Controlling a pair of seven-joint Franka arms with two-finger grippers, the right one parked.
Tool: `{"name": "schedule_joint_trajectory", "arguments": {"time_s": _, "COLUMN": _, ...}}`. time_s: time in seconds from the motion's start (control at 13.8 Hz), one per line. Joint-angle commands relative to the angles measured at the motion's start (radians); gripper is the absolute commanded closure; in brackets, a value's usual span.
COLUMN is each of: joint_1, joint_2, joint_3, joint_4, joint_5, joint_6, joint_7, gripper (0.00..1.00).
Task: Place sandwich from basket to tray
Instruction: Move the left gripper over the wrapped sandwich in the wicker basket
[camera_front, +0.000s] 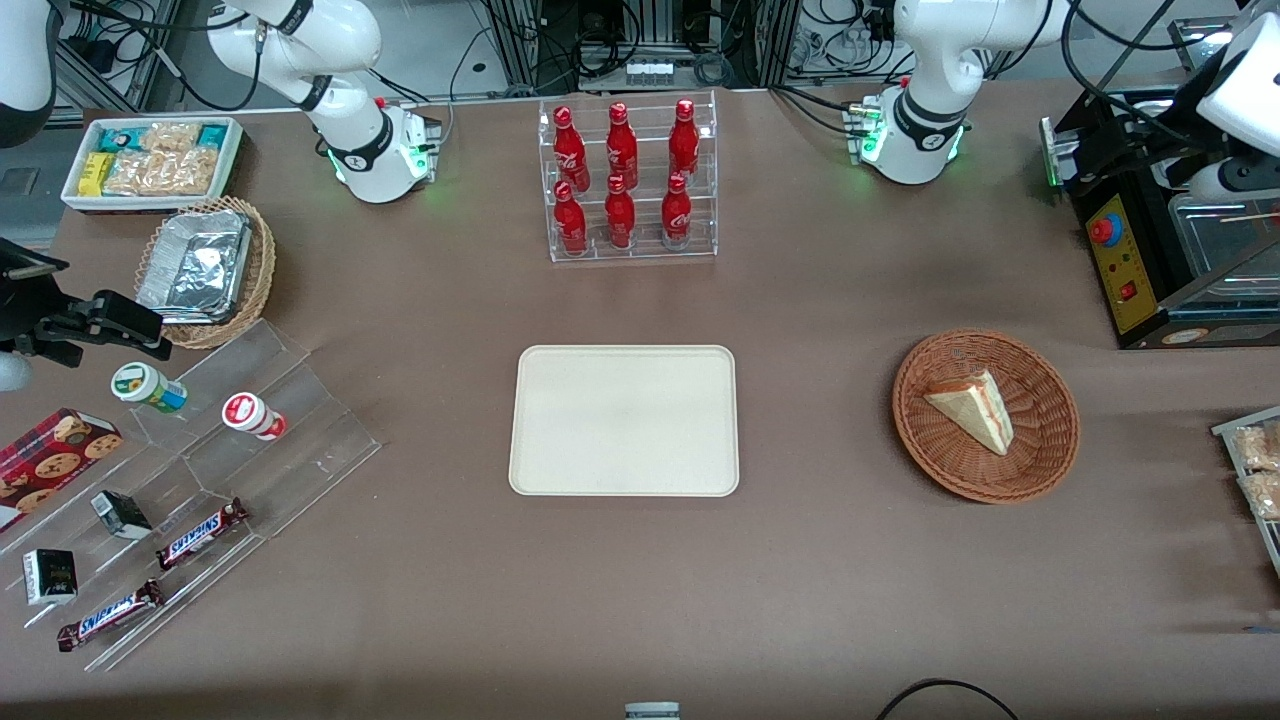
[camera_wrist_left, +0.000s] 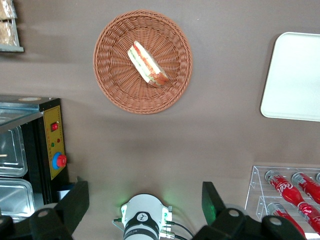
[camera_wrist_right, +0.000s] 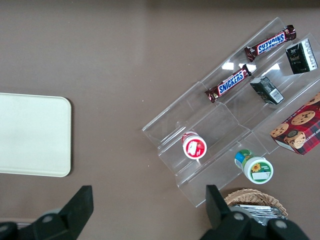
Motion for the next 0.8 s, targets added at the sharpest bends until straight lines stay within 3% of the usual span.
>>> {"name": "schedule_joint_trajectory", "arguments": {"time_s": 0.0, "joint_1": -0.018, "joint_2": -0.003, "joint_3": 0.011, "joint_4": 0.021, "joint_5": -0.006, "joint_6": -0.011, "joint_7": 0.023, "gripper": 0.0}}
{"name": "schedule_joint_trajectory", "arguments": {"time_s": 0.43, "joint_1": -0.009, "joint_2": 0.1, "joint_3": 0.019, "joint_4": 0.008, "joint_5": 0.017, "joint_6": 0.019, "joint_7": -0.009, "gripper": 0.0}}
{"name": "schedule_joint_trajectory", "arguments": {"time_s": 0.72, "joint_1": 0.045, "joint_2": 0.169, "joint_3": 0.019, "joint_4": -0.039, "joint_5": -0.017, "joint_6": 0.087, "joint_7": -0.124, "gripper": 0.0}}
